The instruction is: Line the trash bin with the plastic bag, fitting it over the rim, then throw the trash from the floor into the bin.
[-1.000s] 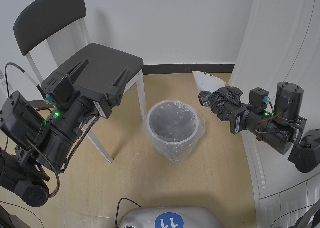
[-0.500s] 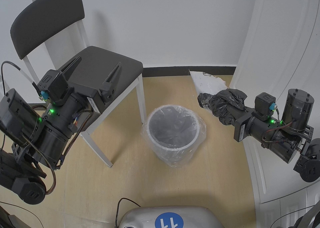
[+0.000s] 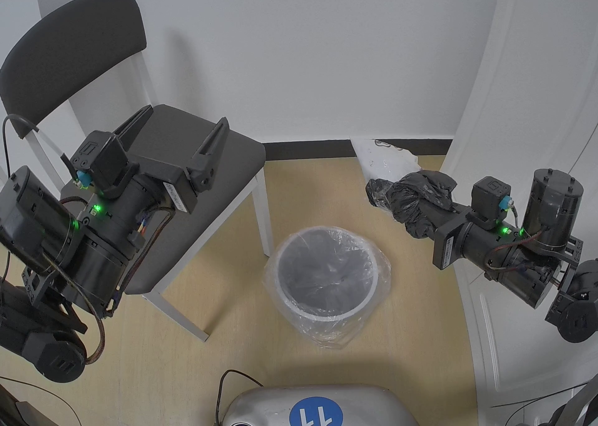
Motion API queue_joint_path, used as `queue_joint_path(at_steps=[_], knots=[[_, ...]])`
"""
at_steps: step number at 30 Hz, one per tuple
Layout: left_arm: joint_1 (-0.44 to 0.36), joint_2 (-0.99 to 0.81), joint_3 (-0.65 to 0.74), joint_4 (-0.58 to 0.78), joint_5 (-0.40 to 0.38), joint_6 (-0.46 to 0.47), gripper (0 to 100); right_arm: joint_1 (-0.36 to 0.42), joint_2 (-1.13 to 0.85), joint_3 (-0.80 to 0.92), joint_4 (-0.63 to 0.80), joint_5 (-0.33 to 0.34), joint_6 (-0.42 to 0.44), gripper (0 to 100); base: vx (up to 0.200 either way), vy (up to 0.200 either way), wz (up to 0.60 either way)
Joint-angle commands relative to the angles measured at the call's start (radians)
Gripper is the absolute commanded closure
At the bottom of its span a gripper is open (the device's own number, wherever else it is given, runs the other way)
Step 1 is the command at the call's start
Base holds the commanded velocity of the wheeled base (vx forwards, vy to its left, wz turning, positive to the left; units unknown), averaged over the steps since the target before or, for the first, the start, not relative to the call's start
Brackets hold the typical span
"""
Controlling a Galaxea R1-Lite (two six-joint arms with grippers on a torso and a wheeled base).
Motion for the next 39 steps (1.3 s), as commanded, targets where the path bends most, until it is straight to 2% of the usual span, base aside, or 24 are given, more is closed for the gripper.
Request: queue_joint_path(at_steps=[1, 11, 13, 15, 23, 27, 30, 34, 39], knots=[[-0.003, 0.003, 0.004, -0.001, 0.0, 0.0, 0, 0.01, 0.03, -0.004, 0.0, 0.0, 0.001, 100, 0.0, 0.0, 0.0], [-0.006, -0.006, 0.005, -0.001, 0.0, 0.0, 0, 0.004, 0.171, -0.065, 0.018, 0.005, 0.015, 100, 0.0, 0.0, 0.0], [-0.006, -0.006, 0.005, -0.001, 0.0, 0.0, 0, 0.002, 0.199, -0.082, 0.018, 0.008, 0.029, 100, 0.0, 0.0, 0.0], [-0.006, -0.006, 0.005, -0.001, 0.0, 0.001, 0, 0.0, 0.257, -0.124, 0.021, 0.01, 0.093, 100, 0.0, 0.0, 0.0], [-0.02, -0.001, 0.007, -0.001, 0.0, 0.011, 0, -0.015, 0.385, -0.203, 0.031, 0.01, 0.144, 100, 0.0, 0.0, 0.0], [-0.023, -0.009, 0.008, -0.001, 0.0, 0.014, 0, 0.005, 0.374, -0.294, 0.247, 0.014, 0.267, 100, 0.0, 0.0, 0.0], [-0.051, -0.018, 0.022, -0.003, 0.002, 0.041, 0, 0.03, 0.365, -0.383, 0.408, 0.014, 0.396, 100, 0.0, 0.0, 0.0], [-0.06, -0.038, 0.039, -0.004, 0.003, 0.093, 0, 0.046, 0.365, -0.404, 0.448, 0.013, 0.437, 100, 0.0, 0.0, 0.0], [-0.072, -0.116, 0.08, -0.003, 0.002, 0.209, 0, 0.063, 0.342, -0.398, 0.446, 0.002, 0.466, 100, 0.0, 0.0, 0.0]])
